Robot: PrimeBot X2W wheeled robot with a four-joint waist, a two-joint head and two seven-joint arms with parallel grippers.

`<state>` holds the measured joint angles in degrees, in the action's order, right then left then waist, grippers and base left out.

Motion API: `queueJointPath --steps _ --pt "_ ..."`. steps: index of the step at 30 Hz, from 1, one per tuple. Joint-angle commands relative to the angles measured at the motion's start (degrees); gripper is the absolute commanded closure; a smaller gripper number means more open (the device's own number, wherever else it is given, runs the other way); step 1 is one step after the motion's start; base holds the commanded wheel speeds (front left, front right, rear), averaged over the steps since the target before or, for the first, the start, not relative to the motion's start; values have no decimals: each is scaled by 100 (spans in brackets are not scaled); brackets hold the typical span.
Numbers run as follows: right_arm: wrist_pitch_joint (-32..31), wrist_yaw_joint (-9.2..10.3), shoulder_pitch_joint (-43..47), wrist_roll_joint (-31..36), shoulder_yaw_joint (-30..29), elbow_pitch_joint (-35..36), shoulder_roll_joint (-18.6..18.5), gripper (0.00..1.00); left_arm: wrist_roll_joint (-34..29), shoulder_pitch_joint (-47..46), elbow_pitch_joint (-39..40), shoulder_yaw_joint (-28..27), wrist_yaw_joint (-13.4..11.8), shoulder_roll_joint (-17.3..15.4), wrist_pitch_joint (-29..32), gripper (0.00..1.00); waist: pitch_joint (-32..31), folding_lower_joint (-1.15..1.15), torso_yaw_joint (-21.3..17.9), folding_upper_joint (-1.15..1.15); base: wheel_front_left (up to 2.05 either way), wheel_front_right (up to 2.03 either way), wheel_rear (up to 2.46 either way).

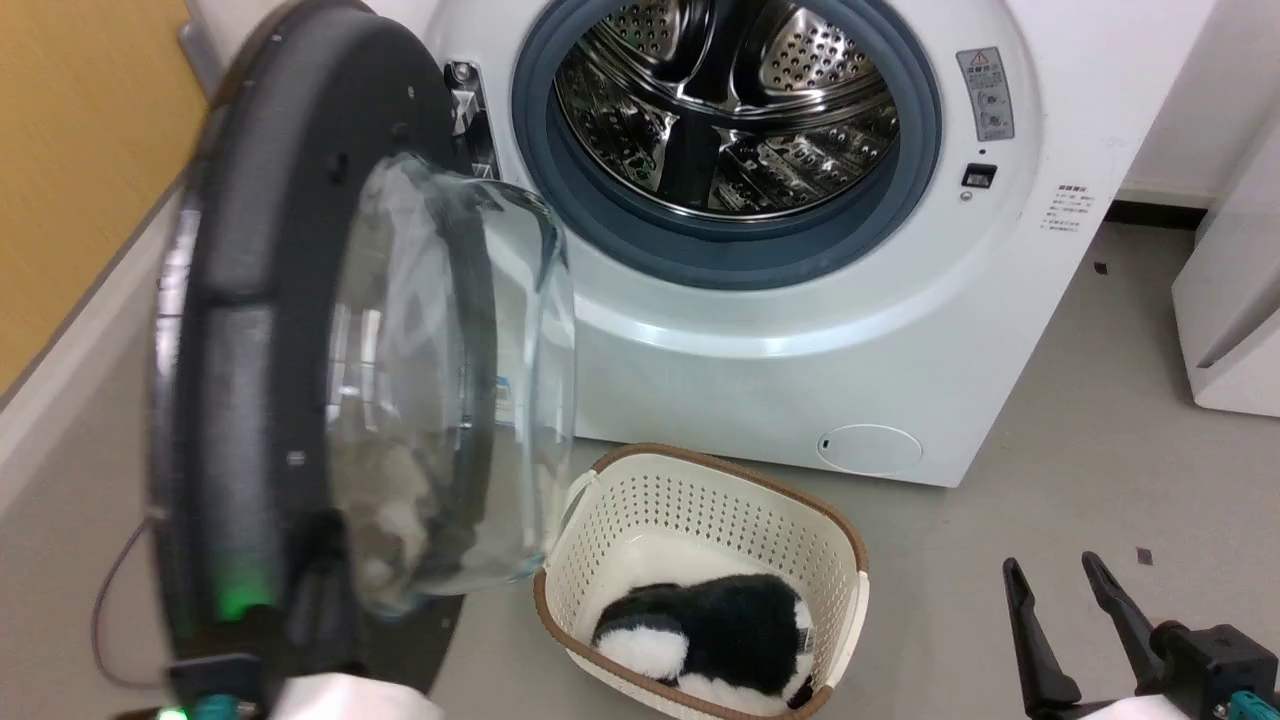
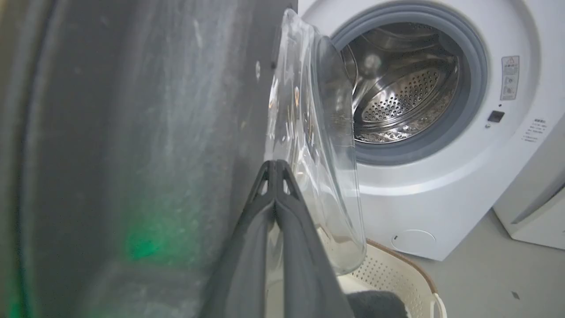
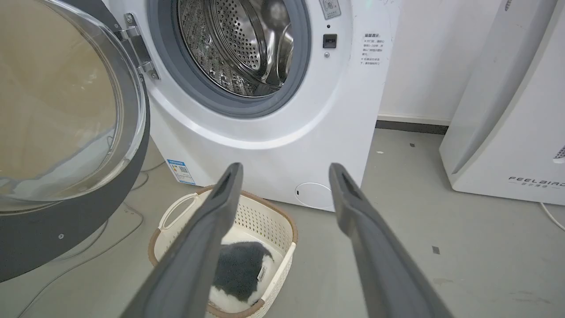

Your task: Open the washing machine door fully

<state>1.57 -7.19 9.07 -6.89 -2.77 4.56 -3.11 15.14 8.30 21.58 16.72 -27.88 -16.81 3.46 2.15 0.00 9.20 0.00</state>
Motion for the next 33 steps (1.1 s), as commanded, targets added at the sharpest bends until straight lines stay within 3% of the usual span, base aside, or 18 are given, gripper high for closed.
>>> queueJointPath --steps 1,7,16,25,33 --pt "-14 -30 34 72 -1 36 24 0 66 64 -19 -194 -39 -86 -101 100 20 0 -7 0 0 0 0" --pt "-43 -30 -22 79 -17 62 24 0 633 82 -365 -1142 33 -330 -469 100 104 0 -42 0 0 0 0" --pt "-79 -30 -109 93 -31 77 24 0 1370 -197 -1682 -2192 502 -745 -996 100 235 0 -119 0 0 0 0" --pt "-27 -30 -198 68 5 45 24 0 1686 -620 -3063 -2675 934 -1027 -1535 100 289 0 -236 0 0 0 0" --pt "9 -30 -187 33 25 -26 24 0 1745 -674 -3790 -2925 1130 -873 -1799 100 218 0 -285 0 0 0 0"
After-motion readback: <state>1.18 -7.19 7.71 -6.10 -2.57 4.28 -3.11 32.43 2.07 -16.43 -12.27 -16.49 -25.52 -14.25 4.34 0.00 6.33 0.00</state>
